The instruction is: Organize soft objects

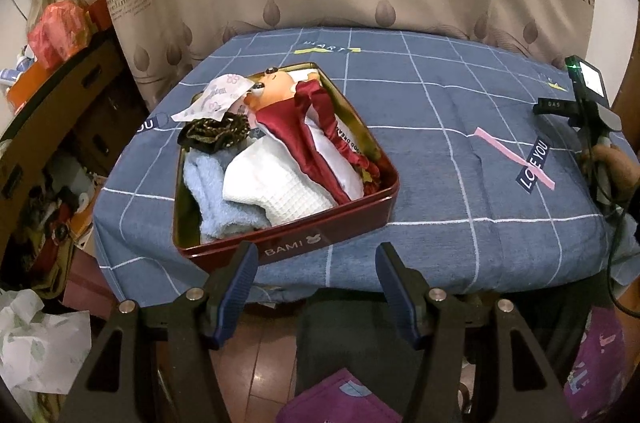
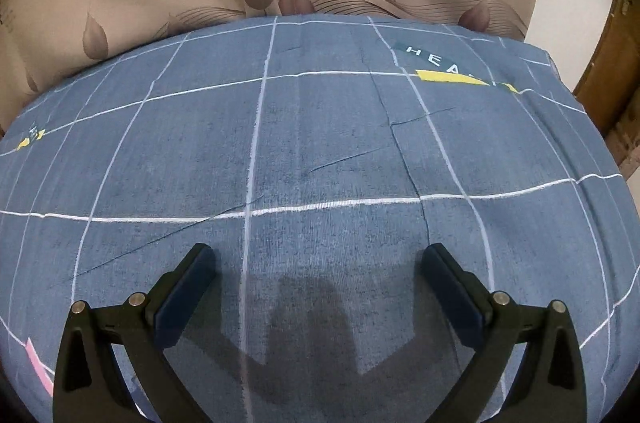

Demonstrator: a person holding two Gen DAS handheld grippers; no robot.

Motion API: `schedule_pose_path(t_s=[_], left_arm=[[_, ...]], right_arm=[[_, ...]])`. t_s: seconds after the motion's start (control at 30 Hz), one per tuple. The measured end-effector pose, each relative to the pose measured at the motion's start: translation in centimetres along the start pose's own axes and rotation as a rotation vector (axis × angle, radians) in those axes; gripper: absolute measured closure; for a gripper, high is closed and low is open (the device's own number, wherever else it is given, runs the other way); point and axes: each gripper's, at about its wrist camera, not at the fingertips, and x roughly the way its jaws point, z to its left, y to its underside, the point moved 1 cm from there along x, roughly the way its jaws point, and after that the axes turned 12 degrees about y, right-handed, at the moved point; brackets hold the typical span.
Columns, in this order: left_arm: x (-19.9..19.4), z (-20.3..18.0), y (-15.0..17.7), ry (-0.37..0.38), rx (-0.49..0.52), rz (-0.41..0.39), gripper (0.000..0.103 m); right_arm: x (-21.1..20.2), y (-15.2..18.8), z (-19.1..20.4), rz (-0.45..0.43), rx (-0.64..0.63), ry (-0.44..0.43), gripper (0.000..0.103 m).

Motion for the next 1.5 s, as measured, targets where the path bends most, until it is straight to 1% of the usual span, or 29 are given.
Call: schedule_pose_path(t_s=[0.2,0.4,0.73,0.93,1.07,1.33,1.5], left_arm=[[-0.2,0.3,-0.1,-0.02,0.004,-0.015,0.04],[0.2,1.8,0.1,-0.003,-0.054,-0.003,0.04],[0.0,2.9,-0.2,-0.074,-0.047,-0.023,0.04],[1.0,4.5,-0.1,-0.058,-0.084,0.01,0.04],[1.1,4.9,0.0,-0.047,-0.108,0.012,0.04],[1.5,4.4,0.1,-0.07,-0.08,0.023,0.04],[1.9,4.5,0.2,-0.056,-0.091,0.036,0.04]], right_arm=[[0.1,-0.2,0.0,0.001,0.0,-0.001,0.0],[0.0,-0.1,0.0,0.002,0.0,-0.001,0.0],[0.0,-0.1,0.0,0.003,0.0,-0.001,0.0],[0.0,-0.1,0.0,0.004,-0.001,-0.002,0.0],[0.1,-0.1,0.0,0.004,-0.001,-0.002,0.0],[0.0,-0.1,0.0,0.006,-0.001,-0.002,0.0],[0.0,-0.1,-0.1,0.006,-0.001,-0.002,0.0]])
